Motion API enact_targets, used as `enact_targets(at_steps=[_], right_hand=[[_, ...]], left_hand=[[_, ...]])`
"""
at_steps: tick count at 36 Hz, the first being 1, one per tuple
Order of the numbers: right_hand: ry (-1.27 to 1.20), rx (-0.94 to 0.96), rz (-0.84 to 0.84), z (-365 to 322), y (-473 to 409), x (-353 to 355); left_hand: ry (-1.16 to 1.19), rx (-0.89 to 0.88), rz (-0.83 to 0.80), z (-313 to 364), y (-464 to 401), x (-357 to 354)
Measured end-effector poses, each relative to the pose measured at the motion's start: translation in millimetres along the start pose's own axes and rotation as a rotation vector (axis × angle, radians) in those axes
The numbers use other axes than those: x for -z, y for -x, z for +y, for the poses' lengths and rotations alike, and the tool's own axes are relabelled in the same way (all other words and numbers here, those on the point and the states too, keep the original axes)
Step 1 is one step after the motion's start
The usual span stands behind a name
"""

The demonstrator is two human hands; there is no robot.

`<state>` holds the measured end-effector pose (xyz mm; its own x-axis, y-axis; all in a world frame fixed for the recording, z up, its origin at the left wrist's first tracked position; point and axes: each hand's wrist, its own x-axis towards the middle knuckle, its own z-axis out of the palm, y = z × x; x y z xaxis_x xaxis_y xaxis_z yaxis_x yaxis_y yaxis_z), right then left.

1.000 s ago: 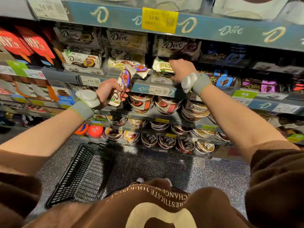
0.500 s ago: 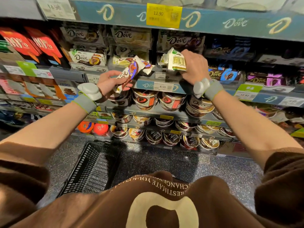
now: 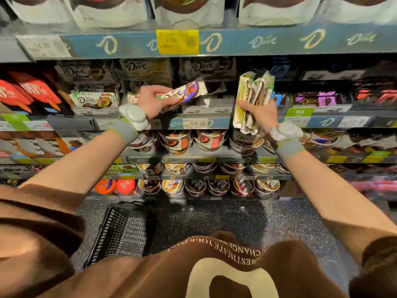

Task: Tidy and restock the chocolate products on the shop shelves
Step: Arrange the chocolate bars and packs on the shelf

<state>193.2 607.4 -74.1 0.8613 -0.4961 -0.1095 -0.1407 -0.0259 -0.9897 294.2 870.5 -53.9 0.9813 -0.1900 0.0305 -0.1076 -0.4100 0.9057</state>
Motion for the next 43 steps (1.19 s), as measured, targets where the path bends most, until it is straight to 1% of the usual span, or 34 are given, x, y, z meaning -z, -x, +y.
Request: enact_targets(at_steps=[2,6,8,10,13,16,22,26,29,37,43], right_hand=[[-0.007,-0.042,0.025,3.0,-0.4,6.4],[0.038,-0.092,0.011,3.4,-1.7,10.2],[0.044,-0.098,0.015,4.0,-3.9,10.9],[0.045,-0.104,0.024,3.8,-3.3,10.8],[0.027,-0.107,0.024,2.5,-3.1,9.3],[0.011,-0.096,0.003,-2.2,1.8,8.5],[0.015,-0.078,0.016,6.2,-3.9,18.0],[0.065,-0.062,0.027,11.5,-7.9,23.1],[0.074,-0.075,0.028,12.8,-6.4,26.7],[0.091,-0.049,-0.011,14.3,-5.3,27.5],[0.085,-0.025,-0.033,10.0,-6.2,23.0]], left_hand=[[-0.004,0.017,-0.016,0.2,-4.1,-5.9],[-0.067,0.001,-0.064,0.9,-10.3,-18.5],[-0.067,0.032,-0.087,3.7,-12.8,-24.3],[-0.052,0.082,-0.113,4.9,-16.3,-27.6],[0.047,0.141,-0.216,5.1,-23.0,-27.2],[0.061,0.138,-0.276,6.7,-26.2,-26.5],[-0.142,0.076,-0.191,8.8,-33.2,-36.7],[-0.181,-0.048,-0.144,13.8,-37.7,-51.9],[-0.222,-0.081,-0.157,12.0,-38.0,-59.5],[-0.322,-0.072,-0.122,3.7,-39.7,-74.3],[-0.507,-0.093,-0.111,3.8,-41.9,-78.4]])
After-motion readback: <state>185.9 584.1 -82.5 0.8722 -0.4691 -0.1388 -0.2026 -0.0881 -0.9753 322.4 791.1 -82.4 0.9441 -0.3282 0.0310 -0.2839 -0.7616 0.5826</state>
